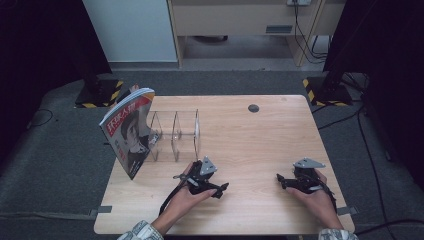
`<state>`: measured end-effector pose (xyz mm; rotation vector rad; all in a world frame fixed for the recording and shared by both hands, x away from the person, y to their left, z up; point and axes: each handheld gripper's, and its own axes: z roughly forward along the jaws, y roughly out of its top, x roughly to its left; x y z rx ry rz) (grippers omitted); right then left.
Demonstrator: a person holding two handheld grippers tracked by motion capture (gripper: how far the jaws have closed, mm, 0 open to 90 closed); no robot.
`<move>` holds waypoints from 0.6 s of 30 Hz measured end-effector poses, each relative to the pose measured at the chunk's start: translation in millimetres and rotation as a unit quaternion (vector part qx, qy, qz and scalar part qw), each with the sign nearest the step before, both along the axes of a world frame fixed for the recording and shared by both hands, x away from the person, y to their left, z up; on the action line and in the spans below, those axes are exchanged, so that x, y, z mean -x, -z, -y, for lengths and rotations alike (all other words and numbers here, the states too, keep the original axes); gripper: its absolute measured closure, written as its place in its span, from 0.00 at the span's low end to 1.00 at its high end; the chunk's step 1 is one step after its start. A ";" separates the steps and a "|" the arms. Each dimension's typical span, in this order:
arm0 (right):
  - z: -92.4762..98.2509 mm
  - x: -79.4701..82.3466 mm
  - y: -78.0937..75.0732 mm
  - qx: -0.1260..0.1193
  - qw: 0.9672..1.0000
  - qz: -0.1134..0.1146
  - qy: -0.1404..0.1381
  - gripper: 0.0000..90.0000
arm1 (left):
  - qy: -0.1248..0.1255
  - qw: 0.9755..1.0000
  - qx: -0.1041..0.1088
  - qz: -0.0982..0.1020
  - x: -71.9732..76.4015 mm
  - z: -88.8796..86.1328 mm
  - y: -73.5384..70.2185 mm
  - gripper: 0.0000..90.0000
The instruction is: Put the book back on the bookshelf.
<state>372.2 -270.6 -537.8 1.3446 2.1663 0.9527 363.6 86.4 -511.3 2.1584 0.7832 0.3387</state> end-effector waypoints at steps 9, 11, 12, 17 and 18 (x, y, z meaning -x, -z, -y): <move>0.0 0.0 -0.1 0.000 1.000 -0.001 -0.001 0.20 | 0.012 1.000 -0.024 -0.015 -8.9 23.5 13.5 0.07; 0.0 0.0 -0.1 0.000 1.000 -0.001 -0.002 0.19 | 0.006 1.000 -0.019 -0.017 -12.0 25.1 13.1 0.07; -0.1 0.1 -0.1 0.000 1.000 -0.002 -0.001 0.19 | 0.005 1.000 -0.019 -0.017 -13.5 25.8 13.0 0.07; -0.2 0.1 -0.1 0.000 1.000 -0.002 -0.001 0.19 | -0.005 0.999 -0.025 -0.020 -22.3 31.2 16.2 0.07; -0.1 0.0 0.0 0.000 1.000 -0.001 -0.002 0.19 | -0.004 0.999 -0.027 -0.022 -22.8 32.0 17.5 0.07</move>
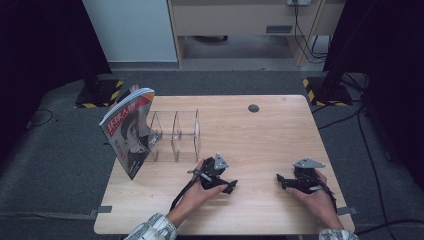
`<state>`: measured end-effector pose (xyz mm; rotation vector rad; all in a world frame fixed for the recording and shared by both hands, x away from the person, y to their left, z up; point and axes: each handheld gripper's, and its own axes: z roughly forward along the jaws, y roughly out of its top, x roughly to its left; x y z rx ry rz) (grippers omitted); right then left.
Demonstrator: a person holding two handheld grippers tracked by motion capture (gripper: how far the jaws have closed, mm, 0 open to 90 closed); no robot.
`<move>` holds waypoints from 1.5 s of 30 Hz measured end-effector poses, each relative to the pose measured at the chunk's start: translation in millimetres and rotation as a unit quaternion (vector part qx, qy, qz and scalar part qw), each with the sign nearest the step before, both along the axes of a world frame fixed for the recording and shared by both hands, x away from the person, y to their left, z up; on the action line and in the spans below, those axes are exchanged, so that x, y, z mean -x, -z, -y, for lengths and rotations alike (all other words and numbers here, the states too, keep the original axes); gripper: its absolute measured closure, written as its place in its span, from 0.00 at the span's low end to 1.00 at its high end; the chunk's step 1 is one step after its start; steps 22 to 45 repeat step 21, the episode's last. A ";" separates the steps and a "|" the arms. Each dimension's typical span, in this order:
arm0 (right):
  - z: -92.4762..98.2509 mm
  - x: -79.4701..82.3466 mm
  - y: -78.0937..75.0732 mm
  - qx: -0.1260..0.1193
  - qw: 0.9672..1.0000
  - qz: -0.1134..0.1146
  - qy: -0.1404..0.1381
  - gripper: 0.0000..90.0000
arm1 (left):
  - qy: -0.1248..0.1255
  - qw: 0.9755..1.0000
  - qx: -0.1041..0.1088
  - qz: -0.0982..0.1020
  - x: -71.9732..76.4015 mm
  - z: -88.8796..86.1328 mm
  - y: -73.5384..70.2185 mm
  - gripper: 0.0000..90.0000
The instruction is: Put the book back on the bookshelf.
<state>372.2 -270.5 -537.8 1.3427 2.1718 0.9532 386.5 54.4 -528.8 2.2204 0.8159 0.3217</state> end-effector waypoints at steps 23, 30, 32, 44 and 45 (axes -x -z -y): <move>-0.6 0.0 0.0 0.000 1.000 -0.001 0.000 0.18 | -0.023 1.000 -0.013 -0.001 -4.5 2.8 8.6 0.02; -0.6 0.0 0.0 0.000 1.000 -0.001 0.000 0.18 | -0.023 1.000 -0.013 -0.001 -4.5 2.8 8.6 0.02; -0.6 0.0 0.0 0.000 1.000 -0.001 0.000 0.18 | -0.023 1.000 -0.013 -0.001 -4.5 2.8 8.6 0.02; -0.6 0.0 0.0 0.000 1.000 -0.001 0.000 0.18 | -0.023 1.000 -0.013 -0.001 -4.5 2.8 8.6 0.02; -0.6 0.0 0.0 0.000 1.000 -0.001 0.000 0.18 | -0.023 1.000 -0.013 -0.001 -4.5 2.8 8.6 0.02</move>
